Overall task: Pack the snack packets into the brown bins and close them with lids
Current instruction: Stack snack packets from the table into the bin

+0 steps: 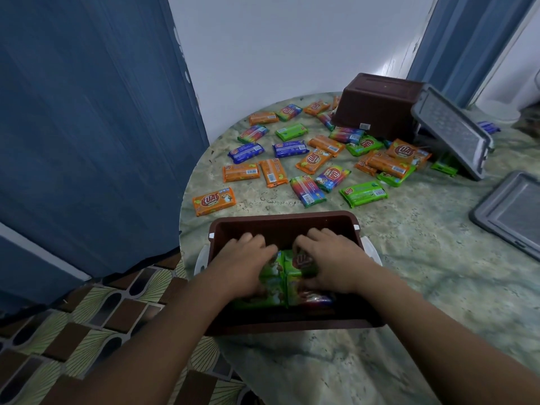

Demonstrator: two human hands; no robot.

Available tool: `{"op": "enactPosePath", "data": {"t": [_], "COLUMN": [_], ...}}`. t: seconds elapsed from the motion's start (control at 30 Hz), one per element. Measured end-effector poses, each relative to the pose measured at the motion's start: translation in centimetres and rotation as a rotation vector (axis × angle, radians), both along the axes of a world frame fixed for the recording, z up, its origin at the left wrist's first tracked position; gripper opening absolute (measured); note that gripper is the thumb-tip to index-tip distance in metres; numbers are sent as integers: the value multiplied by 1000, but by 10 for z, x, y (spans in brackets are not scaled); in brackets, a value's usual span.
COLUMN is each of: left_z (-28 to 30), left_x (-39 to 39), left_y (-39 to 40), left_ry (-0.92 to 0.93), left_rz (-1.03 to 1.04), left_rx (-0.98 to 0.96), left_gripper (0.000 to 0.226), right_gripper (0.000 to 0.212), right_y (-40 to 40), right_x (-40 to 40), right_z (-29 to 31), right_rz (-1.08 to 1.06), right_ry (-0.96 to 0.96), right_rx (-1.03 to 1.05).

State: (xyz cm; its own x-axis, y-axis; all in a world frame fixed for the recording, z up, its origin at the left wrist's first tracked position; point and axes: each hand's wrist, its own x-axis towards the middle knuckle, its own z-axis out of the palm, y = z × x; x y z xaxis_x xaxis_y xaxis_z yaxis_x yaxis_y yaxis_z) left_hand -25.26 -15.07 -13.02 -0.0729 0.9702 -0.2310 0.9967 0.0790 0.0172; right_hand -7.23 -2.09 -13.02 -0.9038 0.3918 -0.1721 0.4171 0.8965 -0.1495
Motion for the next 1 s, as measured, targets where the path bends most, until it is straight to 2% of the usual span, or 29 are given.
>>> {"op": "enactPosePath", "data": {"t": [0.07,0.17,0.47,0.6,0.7,0.77,0.83,0.87,0.93,1.0], "left_z": [-11,-24,-28,-25,-7,8,17,19,19,12], "left_x": [1,3,2,1,4,4,-2,-7,-18,-28], "left_y": [-6,-9,-12,-10,-7,-1,10,17,30,37], "left_ry": [15,33,14,-77,-211,-179,-100,-53,1,8], "left_rz": [-8,-20,-30,22,79,86,103,127,205,246], "left_rx": [-114,-145,-133,-132,37,247,444,470,358,195], "left_gripper": [74,70,69,57,36,28,35,45,64,60], "right_gripper": [71,69,59,42,43,41,40,42,48,53], "right_y": [-5,-9,-7,-10,-6,2,12,17,26,35], "right_x": [2,5,4,1,-2,-3,-6,-8,-12,-15], "right_z": [-5,-16,-28,-26,-17,-12,-5,-1,5,6], "right_rz": [50,99,139,108,27,-3,-34,-51,-88,-111], "right_ry": [-105,-171,-159,-65,136,293,423,441,382,278], "right_rx": [21,62,49,38,36,96,174,195,189,152]}}
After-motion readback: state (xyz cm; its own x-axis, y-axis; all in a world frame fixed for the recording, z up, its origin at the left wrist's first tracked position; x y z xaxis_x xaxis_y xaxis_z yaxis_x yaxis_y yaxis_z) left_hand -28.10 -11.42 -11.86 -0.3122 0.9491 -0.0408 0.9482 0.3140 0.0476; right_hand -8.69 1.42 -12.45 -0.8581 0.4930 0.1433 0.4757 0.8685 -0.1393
